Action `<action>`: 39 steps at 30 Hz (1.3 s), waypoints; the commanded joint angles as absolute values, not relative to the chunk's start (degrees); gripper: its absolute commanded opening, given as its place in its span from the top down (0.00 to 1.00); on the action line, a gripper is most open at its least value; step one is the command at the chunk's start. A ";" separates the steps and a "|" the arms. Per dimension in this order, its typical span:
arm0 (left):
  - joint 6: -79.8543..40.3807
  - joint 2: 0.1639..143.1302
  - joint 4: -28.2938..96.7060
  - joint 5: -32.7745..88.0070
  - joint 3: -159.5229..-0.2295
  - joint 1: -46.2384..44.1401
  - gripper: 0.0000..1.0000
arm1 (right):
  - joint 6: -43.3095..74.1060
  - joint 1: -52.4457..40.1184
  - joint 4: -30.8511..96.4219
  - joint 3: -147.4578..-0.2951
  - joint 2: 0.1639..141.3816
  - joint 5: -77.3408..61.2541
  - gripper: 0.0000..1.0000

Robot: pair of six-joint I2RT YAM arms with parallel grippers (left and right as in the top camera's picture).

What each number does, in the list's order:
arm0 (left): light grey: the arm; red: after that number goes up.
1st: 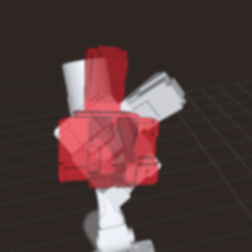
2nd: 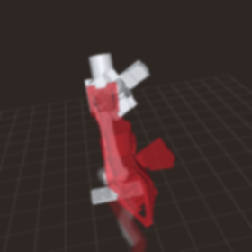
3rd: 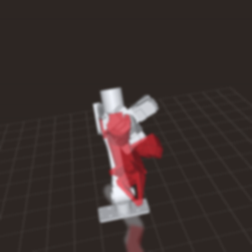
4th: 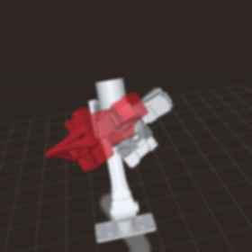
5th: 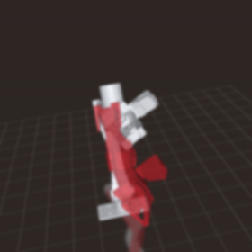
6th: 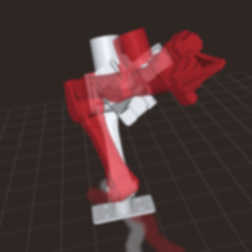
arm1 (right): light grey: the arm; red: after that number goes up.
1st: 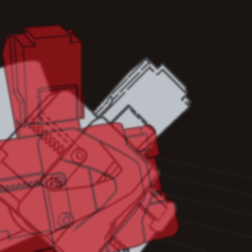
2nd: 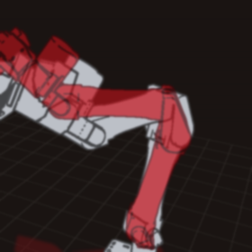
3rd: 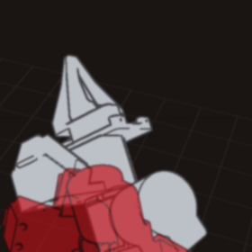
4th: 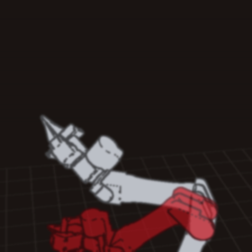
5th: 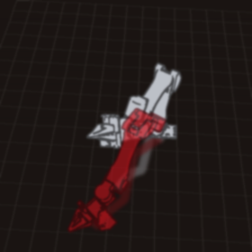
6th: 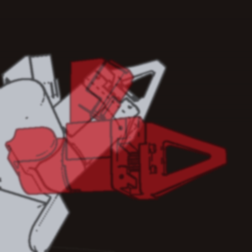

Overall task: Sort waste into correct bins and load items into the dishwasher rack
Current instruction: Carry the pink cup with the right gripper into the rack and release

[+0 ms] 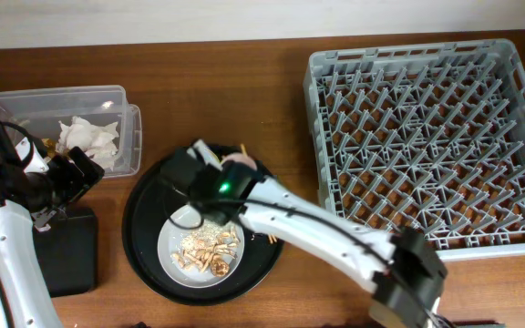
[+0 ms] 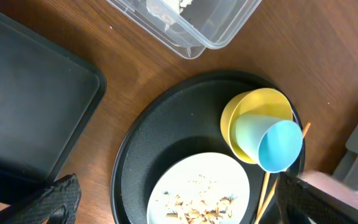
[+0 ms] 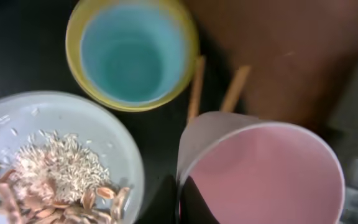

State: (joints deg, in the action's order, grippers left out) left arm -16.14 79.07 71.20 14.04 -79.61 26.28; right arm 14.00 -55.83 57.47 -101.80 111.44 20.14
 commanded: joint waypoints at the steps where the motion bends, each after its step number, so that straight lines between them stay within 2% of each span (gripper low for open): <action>1: -16.71 78.52 71.24 13.65 -79.77 26.59 0.01 | 16.97 -49.36 61.49 -109.69 103.88 19.81 0.96; 5: -16.71 78.52 71.24 13.65 -79.77 26.59 0.01 | 16.95 -36.42 65.06 -112.53 98.30 5.65 0.96; 9: -16.71 78.52 71.22 13.65 -79.77 26.59 0.01 | 15.62 -15.66 69.08 -112.49 96.12 -20.14 0.96; 12: -16.71 78.52 71.24 13.65 -79.77 26.59 0.00 | 6.52 -0.43 71.33 -110.69 98.06 -45.47 0.96; 14: -16.71 78.52 71.24 13.65 -79.77 26.59 0.01 | 2.24 7.53 73.49 -108.07 99.88 -55.27 0.96; 18: -16.71 78.52 71.24 13.65 -79.77 26.59 0.00 | -0.69 17.52 73.76 -100.33 102.26 -63.35 0.96; 23: -16.71 78.52 71.24 13.65 -79.77 26.59 0.01 | -9.98 30.65 71.88 -90.54 104.18 -78.30 0.96; 27: -16.71 78.52 71.24 13.65 -79.77 26.59 0.01 | -10.28 34.63 65.71 -84.20 106.17 -87.68 0.96; 32: -16.71 78.52 71.24 13.65 -79.77 26.59 0.00 | -5.78 31.64 55.40 -81.91 109.69 -88.90 0.96; 34: -16.71 78.52 71.22 13.65 -79.77 26.59 0.00 | -2.04 30.39 51.77 -81.91 111.20 -86.46 0.96; 36: -16.71 78.52 71.24 13.65 -79.77 26.59 0.00 | 4.19 29.58 48.80 -81.91 113.01 -77.19 0.96; 39: -16.71 78.52 71.22 13.65 -79.77 26.59 0.01 | 4.05 29.76 48.80 -81.91 113.65 -69.69 0.96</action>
State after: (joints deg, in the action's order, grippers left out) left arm -16.14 79.07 71.22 14.04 -79.61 26.28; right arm 0.32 29.58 48.99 -82.15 112.55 -78.91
